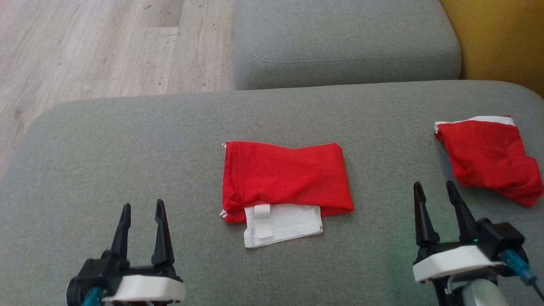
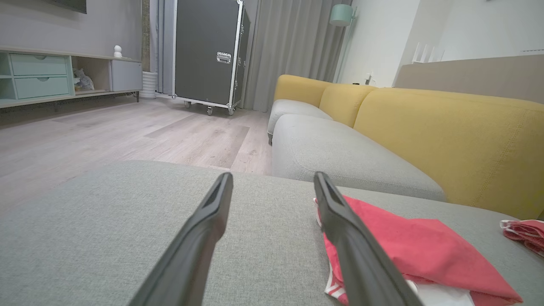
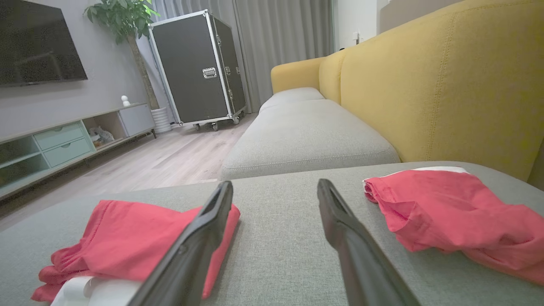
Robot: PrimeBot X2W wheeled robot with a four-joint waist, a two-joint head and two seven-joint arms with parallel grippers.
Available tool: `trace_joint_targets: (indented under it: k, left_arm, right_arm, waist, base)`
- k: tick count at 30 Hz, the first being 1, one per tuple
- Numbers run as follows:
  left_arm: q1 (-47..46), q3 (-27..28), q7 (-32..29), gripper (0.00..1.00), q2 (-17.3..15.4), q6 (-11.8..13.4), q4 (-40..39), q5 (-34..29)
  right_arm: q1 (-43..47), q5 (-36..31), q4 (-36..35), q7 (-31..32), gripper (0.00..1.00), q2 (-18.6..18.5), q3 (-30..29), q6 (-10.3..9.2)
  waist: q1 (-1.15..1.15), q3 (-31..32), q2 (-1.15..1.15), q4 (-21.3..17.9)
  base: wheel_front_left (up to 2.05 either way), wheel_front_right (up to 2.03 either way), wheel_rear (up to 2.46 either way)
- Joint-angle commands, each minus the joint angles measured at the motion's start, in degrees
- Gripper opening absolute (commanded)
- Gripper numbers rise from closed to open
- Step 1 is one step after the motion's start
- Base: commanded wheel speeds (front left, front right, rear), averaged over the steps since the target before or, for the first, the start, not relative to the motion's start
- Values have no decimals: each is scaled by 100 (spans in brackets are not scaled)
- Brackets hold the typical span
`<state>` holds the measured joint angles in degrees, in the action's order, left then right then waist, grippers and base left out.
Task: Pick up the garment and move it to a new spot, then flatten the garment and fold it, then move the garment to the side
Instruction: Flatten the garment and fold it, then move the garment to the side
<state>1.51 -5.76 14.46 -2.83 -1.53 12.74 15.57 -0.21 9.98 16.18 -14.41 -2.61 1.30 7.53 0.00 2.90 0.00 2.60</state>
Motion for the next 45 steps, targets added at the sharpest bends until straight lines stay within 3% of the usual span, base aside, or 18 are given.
trace_joint_targets:
  k: [1,15,24,29,34,40,45]
  left_arm:
    - [-188,169,54,100,-5,5,-200,-36]
    - [-365,27,54,100,-5,-1,-183,-3]
    - [-724,-195,54,100,-5,-38,-122,-21]
    - [-904,-305,54,100,-5,-27,-69,-60]
    - [-981,-430,54,100,-5,10,-45,68]
    - [-1071,-543,54,100,-5,31,-11,108]
    - [-1080,-559,54,100,-5,49,-1,117]
  right_arm:
    - [-213,29,-205,-59,100,-28,123,-4]
    - [-424,-149,198,-43,100,-27,113,-4]
    - [-1043,-237,878,484,100,-27,257,-4]
    - [-1510,-84,1604,880,100,-27,383,-4]
    - [-2028,602,2568,1208,100,-27,528,-4]
    - [-2600,1407,3651,1060,100,-27,769,-4]
    - [-3016,1564,4474,839,100,-27,1091,-4]
  waist:
    - [0,8,0,9]
    - [0,-157,0,261]
    - [0,-546,0,608]
    - [0,-691,0,817]
    - [0,-782,0,994]
    - [0,-869,0,1202]
    - [0,-882,0,1282]
  base:
    - [0,0,0]
    - [0,0,0]
    - [0,0,0]
    - [0,0,0]
    - [0,0,0]
    - [0,0,0]
    - [0,0,0]
